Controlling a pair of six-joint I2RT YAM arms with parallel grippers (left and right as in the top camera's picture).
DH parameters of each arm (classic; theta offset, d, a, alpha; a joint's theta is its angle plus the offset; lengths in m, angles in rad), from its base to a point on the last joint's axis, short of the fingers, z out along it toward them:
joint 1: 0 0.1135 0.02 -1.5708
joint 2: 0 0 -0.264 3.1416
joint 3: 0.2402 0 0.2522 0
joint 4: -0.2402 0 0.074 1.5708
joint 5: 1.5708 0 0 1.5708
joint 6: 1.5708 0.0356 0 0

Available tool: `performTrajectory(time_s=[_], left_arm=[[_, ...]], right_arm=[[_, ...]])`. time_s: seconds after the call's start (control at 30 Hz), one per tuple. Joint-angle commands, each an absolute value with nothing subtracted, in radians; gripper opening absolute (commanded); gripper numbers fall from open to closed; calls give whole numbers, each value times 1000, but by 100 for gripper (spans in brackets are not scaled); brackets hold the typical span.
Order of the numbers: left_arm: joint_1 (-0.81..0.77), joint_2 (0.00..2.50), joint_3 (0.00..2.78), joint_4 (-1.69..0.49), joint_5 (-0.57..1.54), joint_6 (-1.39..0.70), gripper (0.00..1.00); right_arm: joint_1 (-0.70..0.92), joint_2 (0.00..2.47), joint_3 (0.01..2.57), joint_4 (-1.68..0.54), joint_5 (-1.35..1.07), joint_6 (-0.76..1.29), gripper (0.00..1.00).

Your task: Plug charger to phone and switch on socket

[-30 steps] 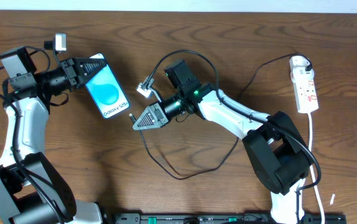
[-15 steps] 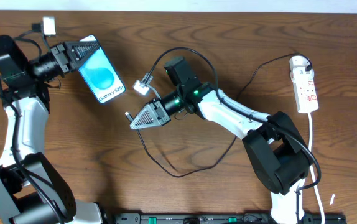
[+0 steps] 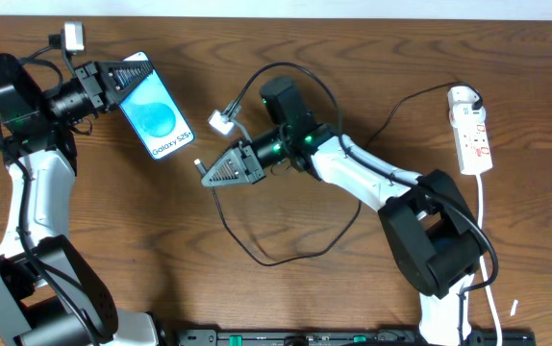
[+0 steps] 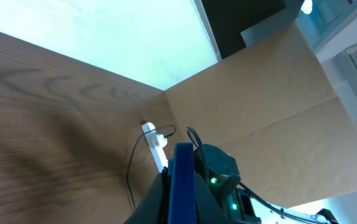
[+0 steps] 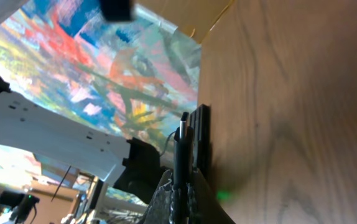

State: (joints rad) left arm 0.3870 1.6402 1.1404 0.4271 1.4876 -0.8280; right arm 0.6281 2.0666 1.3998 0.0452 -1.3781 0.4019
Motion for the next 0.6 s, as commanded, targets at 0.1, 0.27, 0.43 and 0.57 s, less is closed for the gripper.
performTrajectory(time_s=[0.1, 0.27, 0.43, 0.57], left_arm=[[389, 1618, 1167, 436, 1512, -844, 7], [389, 1618, 1167, 436, 1511, -844, 7], [389, 1618, 1167, 436, 1511, -839, 8], [389, 1618, 1167, 436, 1510, -820, 7]], right_arm=[[590, 2146, 1413, 92, -1431, 406, 1], [592, 2194, 1413, 196, -1504, 406, 1], [600, 2195, 1413, 300, -1554, 397, 1], [610, 2195, 1413, 353, -1552, 396, 1]])
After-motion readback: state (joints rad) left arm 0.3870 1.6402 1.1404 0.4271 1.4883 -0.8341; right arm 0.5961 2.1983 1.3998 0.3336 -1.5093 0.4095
